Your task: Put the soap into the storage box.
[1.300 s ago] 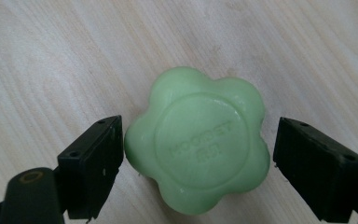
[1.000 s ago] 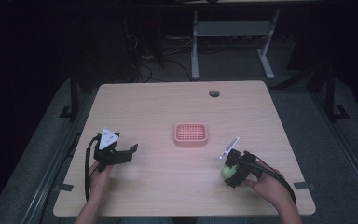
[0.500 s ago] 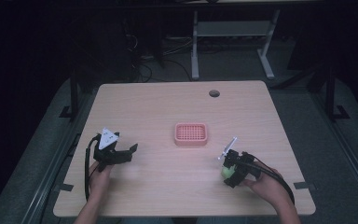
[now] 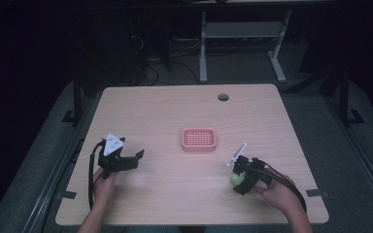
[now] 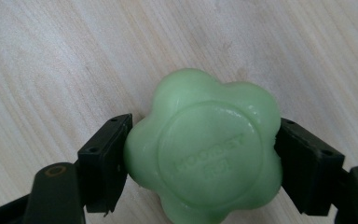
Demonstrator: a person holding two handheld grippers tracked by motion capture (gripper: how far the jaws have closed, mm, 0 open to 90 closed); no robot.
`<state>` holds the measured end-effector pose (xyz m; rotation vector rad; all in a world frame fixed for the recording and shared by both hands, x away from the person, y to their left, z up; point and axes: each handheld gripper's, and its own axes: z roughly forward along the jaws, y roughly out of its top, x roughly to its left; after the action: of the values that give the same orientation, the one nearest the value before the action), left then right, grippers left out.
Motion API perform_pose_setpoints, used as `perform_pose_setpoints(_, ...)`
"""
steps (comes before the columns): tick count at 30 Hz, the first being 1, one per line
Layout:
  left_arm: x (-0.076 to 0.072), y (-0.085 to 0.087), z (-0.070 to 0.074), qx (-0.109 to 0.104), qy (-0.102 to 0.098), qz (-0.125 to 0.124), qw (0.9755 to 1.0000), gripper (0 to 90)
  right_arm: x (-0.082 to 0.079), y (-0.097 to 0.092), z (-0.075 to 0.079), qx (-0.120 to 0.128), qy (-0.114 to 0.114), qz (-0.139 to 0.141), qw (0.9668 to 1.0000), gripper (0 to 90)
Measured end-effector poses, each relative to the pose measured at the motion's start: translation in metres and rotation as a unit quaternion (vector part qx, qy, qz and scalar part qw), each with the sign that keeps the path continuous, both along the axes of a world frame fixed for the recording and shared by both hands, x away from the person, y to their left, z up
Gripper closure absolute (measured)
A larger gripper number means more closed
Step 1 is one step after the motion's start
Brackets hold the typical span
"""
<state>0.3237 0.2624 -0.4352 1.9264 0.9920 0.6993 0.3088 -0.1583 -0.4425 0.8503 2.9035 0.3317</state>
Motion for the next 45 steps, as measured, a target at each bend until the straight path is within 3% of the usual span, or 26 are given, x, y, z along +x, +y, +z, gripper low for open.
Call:
perform_pose_setpoints(14, -0.0004, 0.0011, 0.0005, -0.001, -0.001, 0.003, 1.0000, 14.3, -0.0017, 0.0010, 0.0039, 0.010, -0.003, 0.008, 0.9999, 24.9)
perform_pose_setpoints(19, -0.0007, 0.0017, 0.0009, -0.004, -0.003, 0.005, 1.0000, 14.3, -0.0020, 0.0022, 0.0015, -0.005, 0.001, 0.015, 0.9999, 25.1)
perform_pose_setpoints(24, -0.0007, 0.0017, 0.0009, -0.005, -0.003, 0.005, 1.0000, 14.3, -0.0005, -0.0001, 0.0009, 0.003, 0.011, 0.009, 0.9999, 25.1)
perform_pose_setpoints(31, -0.0007, 0.0015, 0.0010, -0.002, -0.001, 0.003, 1.0000, 14.3, 0.0020, 0.0028, 0.0008, -0.007, 0.023, 0.006, 0.9997, 25.0)
perform_pose_setpoints(38, -0.0001, 0.0029, 0.0009, -0.005, 0.001, 0.005, 1.0000, 14.3, 0.0021, 0.0015, -0.0008, -0.003, 0.021, 0.006, 0.9998, 25.0)
perform_pose_setpoints(41, -0.0007, 0.0024, 0.0014, -0.005, -0.002, 0.007, 1.0000, 14.3, 0.0022, 0.0043, -0.0009, -0.013, 0.022, 0.008, 0.9996, 25.3)
perform_pose_setpoints(45, -0.0006, 0.0037, 0.0018, -0.005, -0.002, 0.008, 1.0000, 14.3, 0.0001, 0.0005, -0.0012, 0.002, 0.013, 0.012, 0.9998, 25.5)
